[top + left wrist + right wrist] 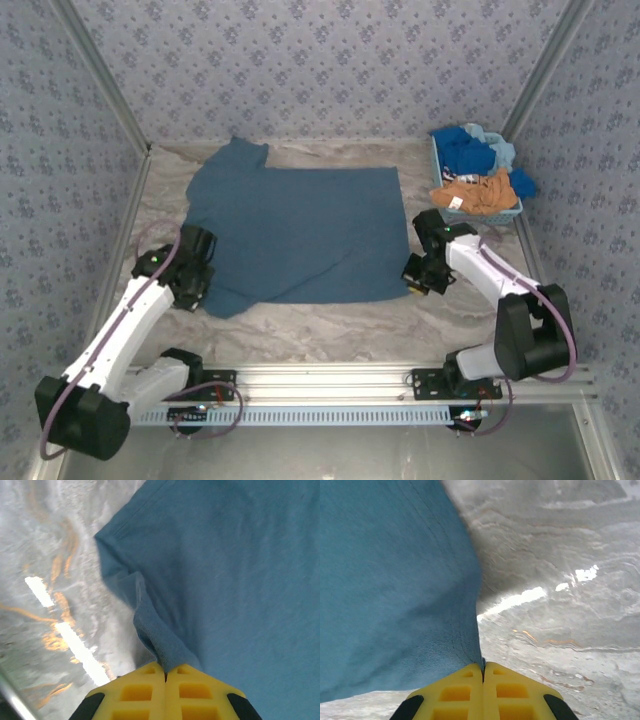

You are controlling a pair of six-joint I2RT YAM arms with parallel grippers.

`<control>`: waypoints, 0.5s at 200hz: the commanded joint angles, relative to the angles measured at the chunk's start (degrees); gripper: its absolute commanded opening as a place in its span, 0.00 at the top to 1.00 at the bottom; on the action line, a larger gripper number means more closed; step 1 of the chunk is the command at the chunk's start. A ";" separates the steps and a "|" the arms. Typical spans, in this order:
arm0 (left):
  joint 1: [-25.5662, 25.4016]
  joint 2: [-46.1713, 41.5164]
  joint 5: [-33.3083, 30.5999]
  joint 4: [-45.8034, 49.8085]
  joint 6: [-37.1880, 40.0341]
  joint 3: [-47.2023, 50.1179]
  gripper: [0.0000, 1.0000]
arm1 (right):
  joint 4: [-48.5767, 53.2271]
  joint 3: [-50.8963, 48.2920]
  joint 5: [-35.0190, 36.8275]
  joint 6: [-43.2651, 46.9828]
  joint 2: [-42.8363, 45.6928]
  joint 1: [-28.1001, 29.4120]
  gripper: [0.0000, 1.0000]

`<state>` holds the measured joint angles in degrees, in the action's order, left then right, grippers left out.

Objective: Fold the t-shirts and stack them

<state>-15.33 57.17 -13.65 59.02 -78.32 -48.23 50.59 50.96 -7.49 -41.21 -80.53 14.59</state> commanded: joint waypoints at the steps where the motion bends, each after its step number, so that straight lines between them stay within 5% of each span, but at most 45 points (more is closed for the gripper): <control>1: 6.01 3.17 7.02 -8.52 10.92 -2.99 1.00 | -0.11 3.27 -3.74 -1.86 -2.68 -1.40 1.00; 48: 12.91 15.32 17.75 -13.40 23.31 -11.47 1.00 | -0.99 10.21 -4.95 -1.97 -8.61 -2.59 1.00; 100: 15.33 24.95 18.23 -10.93 30.47 -21.48 1.00 | -0.40 19.38 -2.86 -1.71 -15.46 -3.60 1.00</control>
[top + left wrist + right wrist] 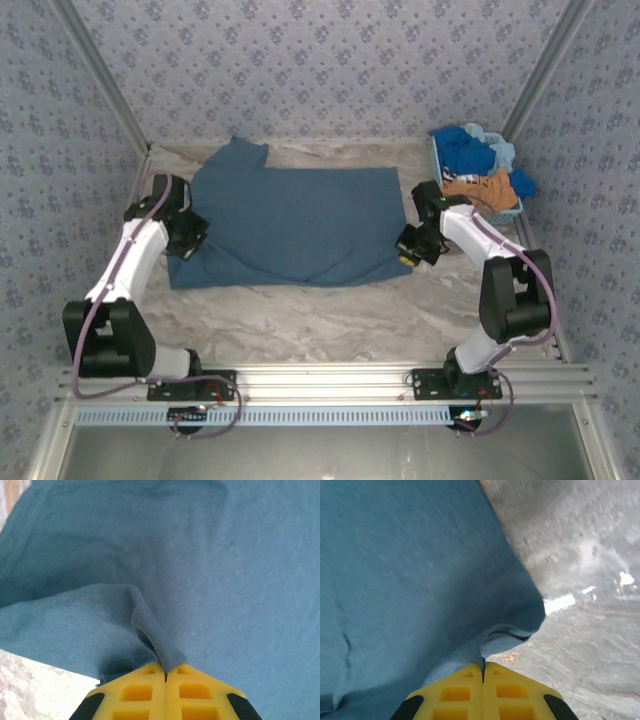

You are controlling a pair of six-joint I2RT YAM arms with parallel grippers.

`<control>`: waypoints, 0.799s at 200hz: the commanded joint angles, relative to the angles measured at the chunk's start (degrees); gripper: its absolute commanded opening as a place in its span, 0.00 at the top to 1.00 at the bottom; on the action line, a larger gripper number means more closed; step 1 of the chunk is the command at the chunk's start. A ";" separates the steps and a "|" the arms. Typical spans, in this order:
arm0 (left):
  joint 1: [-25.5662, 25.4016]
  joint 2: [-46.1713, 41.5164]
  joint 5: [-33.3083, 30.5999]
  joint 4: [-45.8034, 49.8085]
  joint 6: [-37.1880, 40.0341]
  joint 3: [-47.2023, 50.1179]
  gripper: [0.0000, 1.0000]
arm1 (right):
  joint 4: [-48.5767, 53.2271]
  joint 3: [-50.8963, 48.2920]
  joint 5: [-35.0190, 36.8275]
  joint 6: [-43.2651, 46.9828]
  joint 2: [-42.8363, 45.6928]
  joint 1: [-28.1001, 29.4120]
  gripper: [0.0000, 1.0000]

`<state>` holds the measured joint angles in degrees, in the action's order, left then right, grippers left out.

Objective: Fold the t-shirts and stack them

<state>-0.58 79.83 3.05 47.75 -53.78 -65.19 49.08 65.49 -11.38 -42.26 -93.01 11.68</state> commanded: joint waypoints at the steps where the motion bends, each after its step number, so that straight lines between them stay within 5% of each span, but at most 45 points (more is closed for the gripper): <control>1: 0.58 2.45 1.53 0.34 5.99 -4.69 1.00 | 1.11 5.01 0.97 -0.64 -3.10 -0.74 1.00; 160: 1.55 20.48 -0.59 0.22 17.61 -20.04 1.00 | 0.40 12.04 5.07 -3.88 -10.24 -1.51 1.00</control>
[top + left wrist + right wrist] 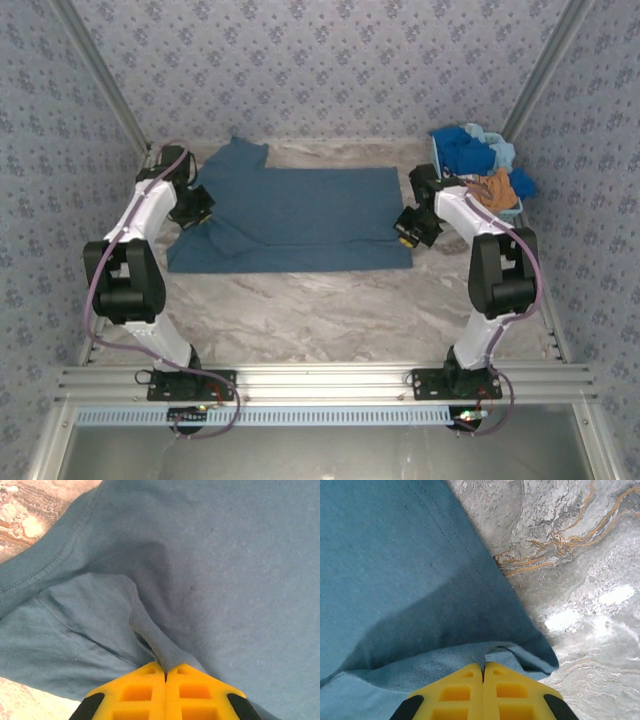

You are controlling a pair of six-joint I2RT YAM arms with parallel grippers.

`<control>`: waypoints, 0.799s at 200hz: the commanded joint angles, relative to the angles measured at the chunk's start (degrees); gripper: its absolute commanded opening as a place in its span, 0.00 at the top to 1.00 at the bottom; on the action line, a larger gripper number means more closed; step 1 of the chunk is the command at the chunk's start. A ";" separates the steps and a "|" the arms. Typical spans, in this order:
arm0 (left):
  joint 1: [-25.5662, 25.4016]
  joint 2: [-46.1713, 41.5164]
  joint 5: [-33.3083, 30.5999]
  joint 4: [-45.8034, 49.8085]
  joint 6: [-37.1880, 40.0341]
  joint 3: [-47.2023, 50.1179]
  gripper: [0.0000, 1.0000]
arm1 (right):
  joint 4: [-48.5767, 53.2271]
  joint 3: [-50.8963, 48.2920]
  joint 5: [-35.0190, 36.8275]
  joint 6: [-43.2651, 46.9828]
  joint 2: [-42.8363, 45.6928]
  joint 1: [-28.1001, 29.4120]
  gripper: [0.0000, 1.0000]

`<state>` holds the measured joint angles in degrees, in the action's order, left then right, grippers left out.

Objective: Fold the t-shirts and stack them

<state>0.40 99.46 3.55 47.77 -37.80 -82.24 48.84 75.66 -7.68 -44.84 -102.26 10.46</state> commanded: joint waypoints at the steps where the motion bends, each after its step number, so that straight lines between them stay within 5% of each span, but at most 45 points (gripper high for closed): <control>1: 0.52 0.88 -1.14 0.25 1.61 -3.05 1.00 | 0.64 1.87 1.36 -1.30 -1.00 -0.32 1.00; 122: 0.61 5.71 -1.18 0.39 0.61 -7.41 0.99 | -1.93 7.04 -0.16 -0.45 -7.28 -1.49 1.00; 141: 1.13 7.19 -1.55 1.59 0.59 -8.48 0.64 | -1.81 9.79 -1.98 1.43 -9.81 -2.02 0.58; 160: 1.52 4.86 -2.76 1.98 -0.15 -7.75 0.48 | -0.75 10.18 0.41 2.65 -8.27 -2.10 0.42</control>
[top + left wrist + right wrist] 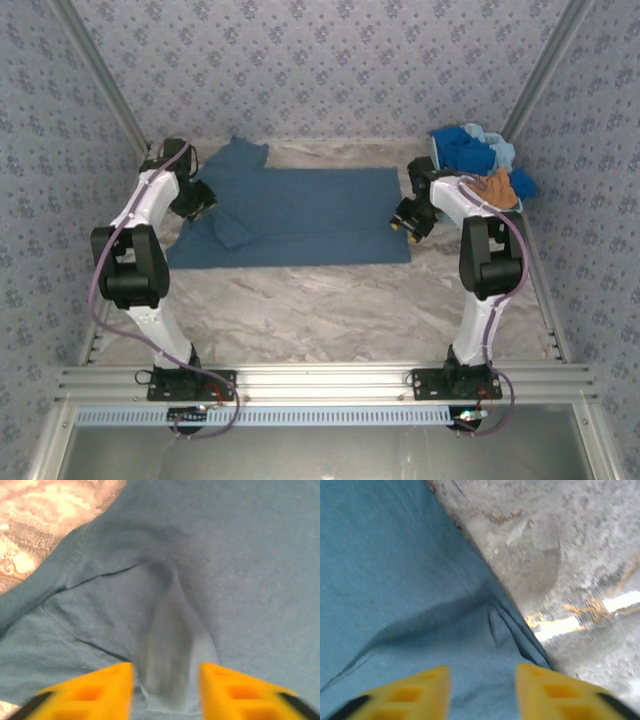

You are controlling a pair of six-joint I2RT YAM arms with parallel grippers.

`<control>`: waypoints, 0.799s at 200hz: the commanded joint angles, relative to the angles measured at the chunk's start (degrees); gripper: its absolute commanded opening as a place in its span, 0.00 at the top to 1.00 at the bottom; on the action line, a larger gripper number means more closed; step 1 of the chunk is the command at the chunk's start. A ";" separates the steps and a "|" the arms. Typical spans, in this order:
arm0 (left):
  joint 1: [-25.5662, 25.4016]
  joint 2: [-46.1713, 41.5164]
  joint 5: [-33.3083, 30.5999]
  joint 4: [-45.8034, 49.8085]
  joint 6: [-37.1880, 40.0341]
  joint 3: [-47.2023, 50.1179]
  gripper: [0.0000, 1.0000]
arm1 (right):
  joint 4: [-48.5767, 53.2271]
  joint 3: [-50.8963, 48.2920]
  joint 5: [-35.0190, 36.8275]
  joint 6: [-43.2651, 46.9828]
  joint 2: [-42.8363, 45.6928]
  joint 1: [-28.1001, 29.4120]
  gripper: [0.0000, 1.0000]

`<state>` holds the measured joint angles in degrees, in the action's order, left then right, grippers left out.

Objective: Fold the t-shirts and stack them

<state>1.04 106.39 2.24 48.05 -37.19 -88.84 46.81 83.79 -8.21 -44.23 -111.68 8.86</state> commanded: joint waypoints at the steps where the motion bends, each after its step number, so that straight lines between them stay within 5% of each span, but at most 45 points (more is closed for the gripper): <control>1: 0.89 -2.33 -1.49 1.65 -0.81 -0.98 0.48 | 1.28 1.98 1.05 2.04 1.35 -0.51 0.41; 24: 1.79 -7.80 -1.17 1.28 -2.53 5.15 0.49 | -0.14 -3.08 2.96 2.74 6.49 -0.37 0.39; 78: 7.03 -10.88 7.88 -8.09 -8.05 23.46 0.85 | -9.00 -17.65 -1.54 2.03 11.36 4.23 0.74; 160: 7.81 -5.93 3.83 -10.65 -13.29 29.91 0.86 | -1.53 -12.81 2.33 4.30 0.96 5.69 0.78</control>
<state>9.26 102.21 8.12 35.92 -47.05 -63.46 39.07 71.46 -8.34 -41.04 -108.99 14.87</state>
